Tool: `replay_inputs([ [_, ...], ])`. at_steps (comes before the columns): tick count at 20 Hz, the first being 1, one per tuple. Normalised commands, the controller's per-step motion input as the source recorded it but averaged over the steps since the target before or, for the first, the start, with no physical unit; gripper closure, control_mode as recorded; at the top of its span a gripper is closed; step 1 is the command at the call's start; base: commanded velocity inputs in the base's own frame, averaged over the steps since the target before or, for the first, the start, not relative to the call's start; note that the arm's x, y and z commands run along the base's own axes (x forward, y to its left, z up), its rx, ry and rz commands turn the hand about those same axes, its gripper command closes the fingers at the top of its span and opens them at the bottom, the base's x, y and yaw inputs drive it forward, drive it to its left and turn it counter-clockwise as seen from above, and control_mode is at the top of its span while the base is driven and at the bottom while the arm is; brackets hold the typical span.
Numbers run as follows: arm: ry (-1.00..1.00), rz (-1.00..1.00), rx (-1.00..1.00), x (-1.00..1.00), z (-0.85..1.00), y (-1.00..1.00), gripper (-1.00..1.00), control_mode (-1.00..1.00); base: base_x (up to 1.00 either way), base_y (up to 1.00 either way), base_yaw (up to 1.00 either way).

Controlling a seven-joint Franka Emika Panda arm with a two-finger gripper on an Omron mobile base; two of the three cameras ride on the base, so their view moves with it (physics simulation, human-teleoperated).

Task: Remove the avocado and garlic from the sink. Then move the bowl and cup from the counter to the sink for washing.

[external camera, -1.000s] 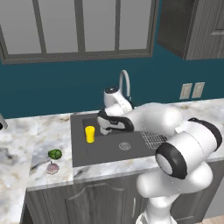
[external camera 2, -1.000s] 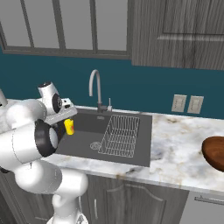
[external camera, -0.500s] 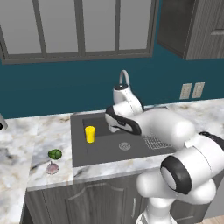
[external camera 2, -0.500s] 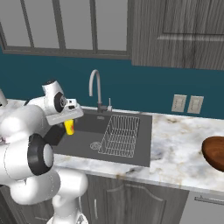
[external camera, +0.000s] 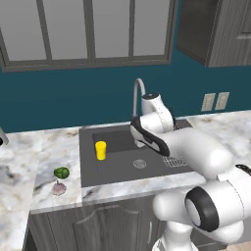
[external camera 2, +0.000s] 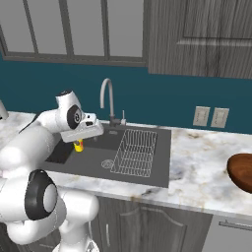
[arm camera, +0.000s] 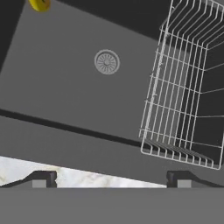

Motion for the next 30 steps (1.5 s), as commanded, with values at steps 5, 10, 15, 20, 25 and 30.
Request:
replay_inputs([
  [5,0.0,-0.06,0.0,-0.17,0.1,-0.5,-1.0,-1.0,0.0,0.0,0.0],
  [10,0.0,-0.07,0.0,-0.11,0.1,-0.49,-1.0,-1.0,0.0,0.0,0.0],
  [15,0.0,-0.06,0.0,-0.09,0.09,-0.49,-1.0,-1.0,0.0,0.0,0.0],
  [20,0.0,-0.06,0.0,-0.06,0.08,-0.49,-1.0,-1.0,0.0,0.0,0.0],
  [25,0.0,-0.07,0.0,-0.04,0.06,-0.5,-1.0,-1.0,0.0,0.0,0.0],
  [30,0.0,-0.07,0.0,-0.05,0.06,-0.54,-1.0,-1.0,0.0,0.0,0.0],
])
